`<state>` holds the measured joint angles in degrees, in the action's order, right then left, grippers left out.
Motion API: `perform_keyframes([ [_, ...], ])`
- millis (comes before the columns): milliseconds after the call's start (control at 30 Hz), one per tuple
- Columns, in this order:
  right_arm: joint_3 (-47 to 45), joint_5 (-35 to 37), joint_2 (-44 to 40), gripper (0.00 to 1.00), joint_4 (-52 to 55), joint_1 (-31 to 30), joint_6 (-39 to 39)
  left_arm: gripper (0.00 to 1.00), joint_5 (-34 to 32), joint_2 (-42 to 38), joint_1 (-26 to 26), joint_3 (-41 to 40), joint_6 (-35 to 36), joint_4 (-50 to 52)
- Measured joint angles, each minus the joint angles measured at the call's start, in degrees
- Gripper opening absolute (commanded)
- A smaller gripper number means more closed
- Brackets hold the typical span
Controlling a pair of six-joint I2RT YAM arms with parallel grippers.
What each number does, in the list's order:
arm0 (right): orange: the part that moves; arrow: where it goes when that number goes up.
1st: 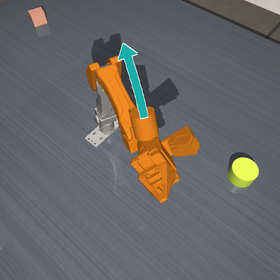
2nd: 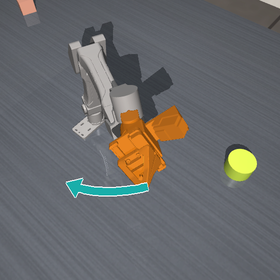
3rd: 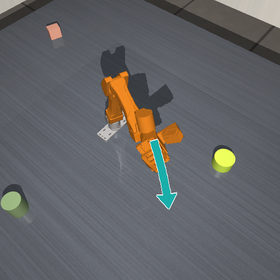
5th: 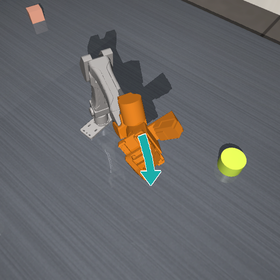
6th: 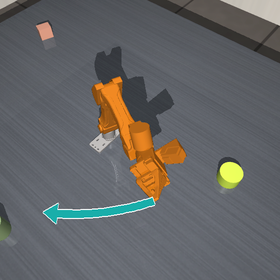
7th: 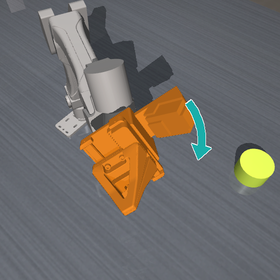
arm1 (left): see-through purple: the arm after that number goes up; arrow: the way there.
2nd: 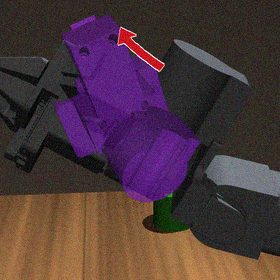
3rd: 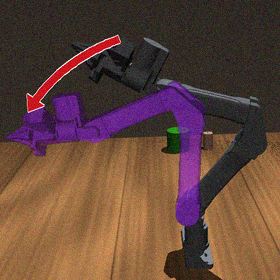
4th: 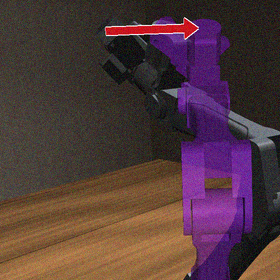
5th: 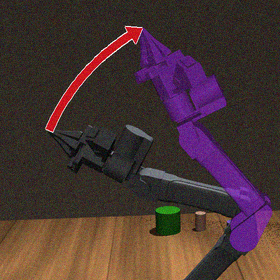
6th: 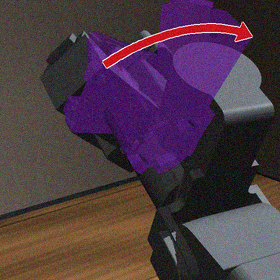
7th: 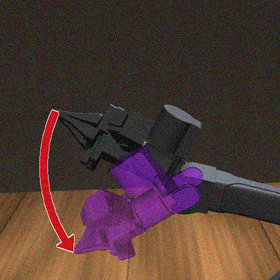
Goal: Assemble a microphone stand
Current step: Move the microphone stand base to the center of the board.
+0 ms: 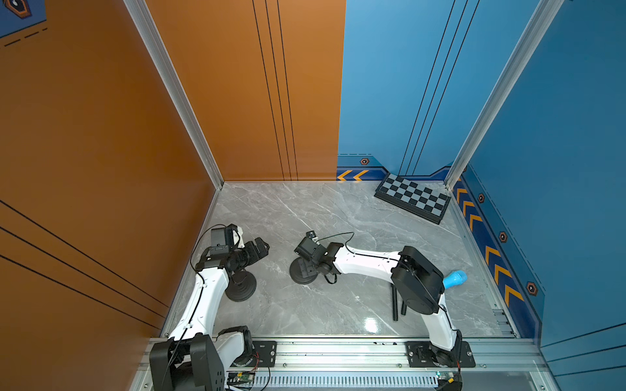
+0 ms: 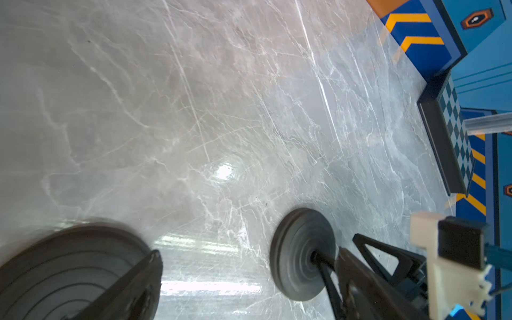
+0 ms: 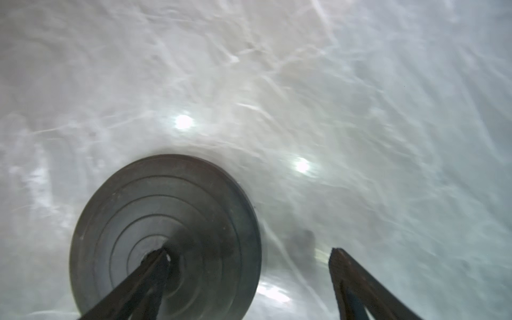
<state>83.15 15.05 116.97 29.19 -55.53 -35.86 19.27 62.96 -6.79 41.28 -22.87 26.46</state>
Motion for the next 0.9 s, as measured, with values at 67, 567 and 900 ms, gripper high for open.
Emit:
perform_keyframes([
  [67, -4.0, 0.0, -3.1, 0.93, 0.5, 3.4, -0.3, 0.98, -1.5, 0.6, 3.1, 0.4, 0.5, 0.0],
  [567, -9.3, -6.9, -17.6, 0.92, 7.5, 14.6, -1.6, 0.98, -12.3, 6.5, 26.3, 7.1, 10.3, -0.1],
  [900, -24.3, -9.9, -39.2, 0.78, 17.0, 24.4, -2.8, 0.98, -20.3, 6.2, 29.7, 7.3, 13.7, 0.0],
])
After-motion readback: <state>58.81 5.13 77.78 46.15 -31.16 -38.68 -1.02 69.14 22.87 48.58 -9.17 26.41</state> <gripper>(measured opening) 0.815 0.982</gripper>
